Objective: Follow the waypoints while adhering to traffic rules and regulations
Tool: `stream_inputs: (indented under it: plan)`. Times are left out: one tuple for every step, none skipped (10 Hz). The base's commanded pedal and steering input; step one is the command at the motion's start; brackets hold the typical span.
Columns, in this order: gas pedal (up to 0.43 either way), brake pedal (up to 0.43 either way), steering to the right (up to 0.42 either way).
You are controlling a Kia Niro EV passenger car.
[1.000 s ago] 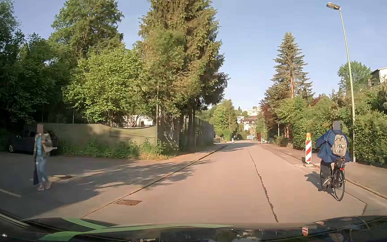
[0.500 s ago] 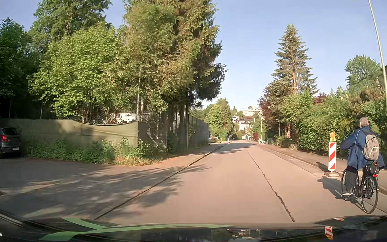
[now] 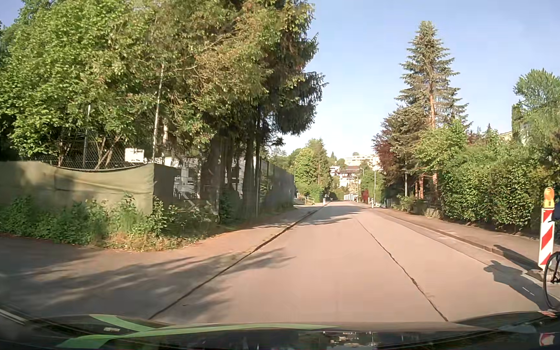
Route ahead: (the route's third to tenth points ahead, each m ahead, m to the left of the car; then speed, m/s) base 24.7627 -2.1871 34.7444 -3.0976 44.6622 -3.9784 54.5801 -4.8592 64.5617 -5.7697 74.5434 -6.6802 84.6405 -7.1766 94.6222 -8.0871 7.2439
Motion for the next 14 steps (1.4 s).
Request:
stream_inputs:
  plan:
    - [0.118, 0.000, 0.017]
    - [0.110, 0.000, 0.024]
    - [0.110, 0.000, 0.028]
    - [0.098, 0.000, 0.028]
    - [0.087, 0.000, 0.028]
    - [0.087, 0.000, 0.031]
    - [0.087, 0.000, 0.035]
    - [0.087, 0.000, 0.035]
    - [0.087, 0.000, 0.035]
    - [0.087, 0.000, 0.035]
    - [0.098, 0.000, 0.036]
    - [0.098, 0.000, 0.036]
    - [0.098, 0.000, 0.037]
    - [0.098, 0.000, 0.037]
